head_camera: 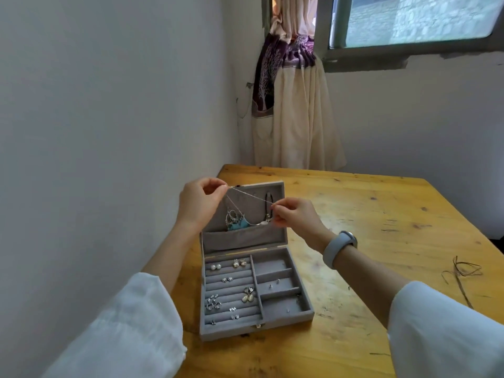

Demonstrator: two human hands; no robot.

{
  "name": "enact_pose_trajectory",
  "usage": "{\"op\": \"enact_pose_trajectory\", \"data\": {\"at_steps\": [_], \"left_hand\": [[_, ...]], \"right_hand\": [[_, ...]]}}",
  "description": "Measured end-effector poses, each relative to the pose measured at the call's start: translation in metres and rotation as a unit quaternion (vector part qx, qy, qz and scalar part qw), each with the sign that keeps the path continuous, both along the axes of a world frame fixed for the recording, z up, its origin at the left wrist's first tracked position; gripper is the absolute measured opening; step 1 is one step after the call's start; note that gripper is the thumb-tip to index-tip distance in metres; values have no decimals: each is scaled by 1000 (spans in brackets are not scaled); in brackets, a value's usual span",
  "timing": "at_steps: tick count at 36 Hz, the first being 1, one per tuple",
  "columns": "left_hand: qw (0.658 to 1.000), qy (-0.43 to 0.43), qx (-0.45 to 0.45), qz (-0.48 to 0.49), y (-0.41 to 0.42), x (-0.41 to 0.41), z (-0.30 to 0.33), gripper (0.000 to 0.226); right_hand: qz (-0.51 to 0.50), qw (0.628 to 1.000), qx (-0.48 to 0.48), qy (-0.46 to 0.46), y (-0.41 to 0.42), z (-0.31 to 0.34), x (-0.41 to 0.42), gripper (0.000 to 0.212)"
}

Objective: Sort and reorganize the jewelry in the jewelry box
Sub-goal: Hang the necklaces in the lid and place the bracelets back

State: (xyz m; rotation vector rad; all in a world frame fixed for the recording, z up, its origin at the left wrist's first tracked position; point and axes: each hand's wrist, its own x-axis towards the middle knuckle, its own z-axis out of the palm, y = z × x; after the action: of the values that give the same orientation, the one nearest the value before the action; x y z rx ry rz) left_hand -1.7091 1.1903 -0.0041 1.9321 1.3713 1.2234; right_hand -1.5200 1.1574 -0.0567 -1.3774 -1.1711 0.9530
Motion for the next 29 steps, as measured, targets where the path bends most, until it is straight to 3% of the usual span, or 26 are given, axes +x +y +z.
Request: {"op": "enact_pose_trajectory", "data": {"at_steps": [8,13,21,29], "left_hand": [[1000,10,20,11,35,-1,-2,6],[1000,25,19,-3,47,1,-9,5],[994,93,41,-28,53,11,-23,5],[989,114,62,-75,50,17,-19,10]], "right_hand": [[20,999,-27,30,51,-17,-19,15],[31,999,-33,-30,61,-31,-22,14],[2,989,47,-139,52,-34,-21,17],[54,986,93,-128,54,-22,-32,26]]}}
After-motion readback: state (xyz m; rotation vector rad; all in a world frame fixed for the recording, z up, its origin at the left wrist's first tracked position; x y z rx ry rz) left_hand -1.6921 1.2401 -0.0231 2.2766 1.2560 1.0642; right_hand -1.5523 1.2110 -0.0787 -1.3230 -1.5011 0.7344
